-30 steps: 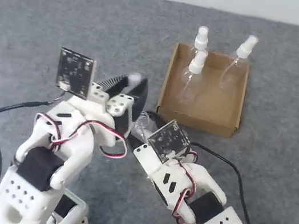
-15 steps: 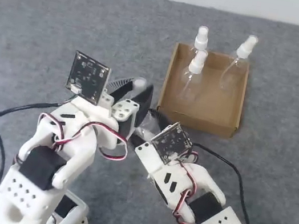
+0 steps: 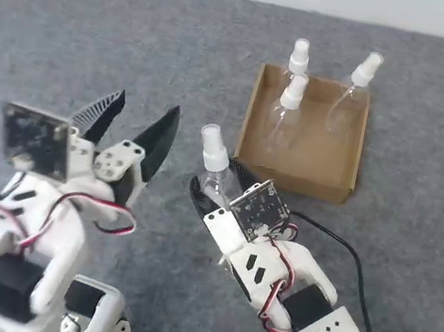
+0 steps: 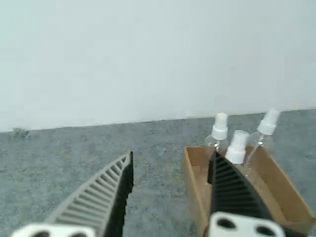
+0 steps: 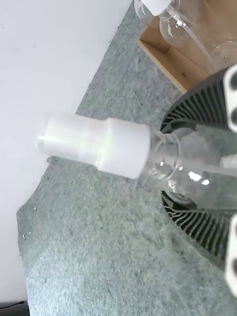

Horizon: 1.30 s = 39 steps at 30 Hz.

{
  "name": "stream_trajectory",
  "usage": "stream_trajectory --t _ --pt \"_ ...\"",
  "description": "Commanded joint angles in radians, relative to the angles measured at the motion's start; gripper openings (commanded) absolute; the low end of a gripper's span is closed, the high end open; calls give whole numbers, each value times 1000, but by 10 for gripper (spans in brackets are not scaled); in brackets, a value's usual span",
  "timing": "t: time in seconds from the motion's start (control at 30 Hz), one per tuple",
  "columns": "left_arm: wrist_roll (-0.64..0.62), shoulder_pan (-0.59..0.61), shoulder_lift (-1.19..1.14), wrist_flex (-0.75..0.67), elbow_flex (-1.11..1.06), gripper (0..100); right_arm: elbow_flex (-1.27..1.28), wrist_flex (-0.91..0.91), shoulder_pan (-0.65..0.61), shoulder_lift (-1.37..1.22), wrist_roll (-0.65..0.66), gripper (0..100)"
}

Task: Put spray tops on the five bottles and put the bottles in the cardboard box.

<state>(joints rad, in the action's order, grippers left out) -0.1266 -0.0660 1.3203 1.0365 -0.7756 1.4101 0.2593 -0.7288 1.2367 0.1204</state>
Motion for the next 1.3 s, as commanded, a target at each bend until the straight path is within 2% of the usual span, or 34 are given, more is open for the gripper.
stream_trajectory --t 0.0,0.07,0.3,0.4,0.6,0.73,0.83,0.9,1.0,1.17,1.27 --pt "8 12 5 -152 -94 228 -9 -16 10 10 -12 6" --pt "8 6 5 -203 -130 228 -9 -16 10 10 -12 6" --pt "17 -169 5 -207 -234 228 -8 -15 10 10 -12 6" --pt "20 -192 5 -210 -278 228 -8 -15 10 10 -12 6" --pt "37 -187 14 -212 -288 228 -3 12 8 18 -8 6" --pt "29 -106 14 -207 -257 228 2 58 -36 19 -5 6" --pt "-37 -25 32 -206 -243 230 2 97 -68 19 -5 6" --pt "-54 -11 61 -190 -249 230 -5 90 -64 19 -5 6" --pt "-81 -6 118 -157 -259 229 -38 99 5 16 -5 6" --pt "-106 -11 232 -143 -343 228 -215 186 205 7 -14 6" --pt "-110 -71 276 -163 -397 228 -362 234 285 -15 -69 6"
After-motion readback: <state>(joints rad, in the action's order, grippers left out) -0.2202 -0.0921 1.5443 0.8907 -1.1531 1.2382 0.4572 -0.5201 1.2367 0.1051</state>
